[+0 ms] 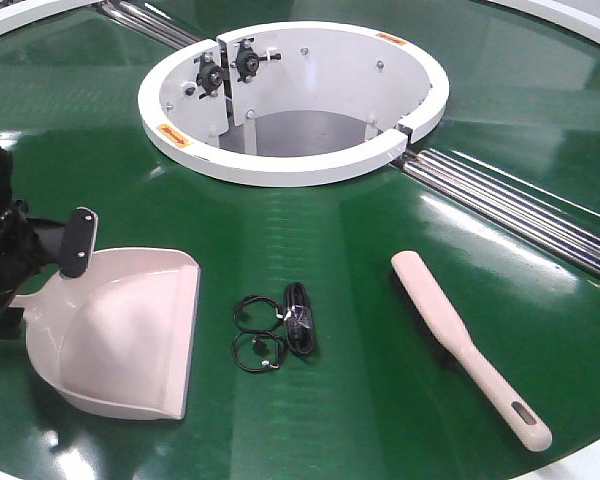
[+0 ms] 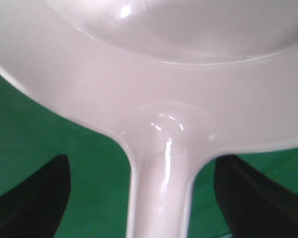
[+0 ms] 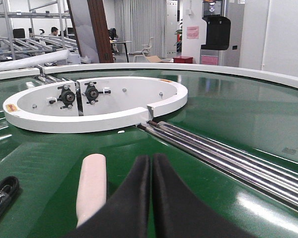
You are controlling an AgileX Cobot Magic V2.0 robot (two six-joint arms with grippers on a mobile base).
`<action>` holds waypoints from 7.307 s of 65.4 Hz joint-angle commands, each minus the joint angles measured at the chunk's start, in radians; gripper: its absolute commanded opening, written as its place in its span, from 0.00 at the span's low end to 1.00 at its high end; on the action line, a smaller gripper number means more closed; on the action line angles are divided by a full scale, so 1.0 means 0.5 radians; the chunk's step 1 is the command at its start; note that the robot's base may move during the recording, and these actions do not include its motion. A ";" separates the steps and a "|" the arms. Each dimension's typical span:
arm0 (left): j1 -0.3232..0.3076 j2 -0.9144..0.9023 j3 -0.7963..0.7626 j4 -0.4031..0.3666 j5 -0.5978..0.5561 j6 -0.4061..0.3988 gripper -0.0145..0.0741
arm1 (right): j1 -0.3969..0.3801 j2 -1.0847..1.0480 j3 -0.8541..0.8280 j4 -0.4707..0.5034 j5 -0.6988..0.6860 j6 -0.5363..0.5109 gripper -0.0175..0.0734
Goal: Clean and inspect green conveyor with broom and dustpan
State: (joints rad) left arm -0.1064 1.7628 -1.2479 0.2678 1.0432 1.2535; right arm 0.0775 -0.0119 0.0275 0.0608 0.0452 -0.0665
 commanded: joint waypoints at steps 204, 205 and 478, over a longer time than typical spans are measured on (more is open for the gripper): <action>-0.289 0.071 -0.235 0.256 0.240 -0.306 0.16 | -0.011 -0.019 0.008 0.000 -0.141 -0.017 0.18; -0.289 0.071 -0.235 0.256 0.237 -0.306 0.16 | -0.011 -0.019 0.008 0.000 -0.141 -0.017 0.18; -0.289 0.069 -0.235 0.253 0.273 -0.306 0.16 | 0.409 3.353 -2.121 -0.009 1.876 0.112 0.81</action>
State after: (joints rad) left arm -0.2455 1.8421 -1.3411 0.3829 1.1760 1.1060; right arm 0.2833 1.6748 -1.0035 0.0455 0.9924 -0.0095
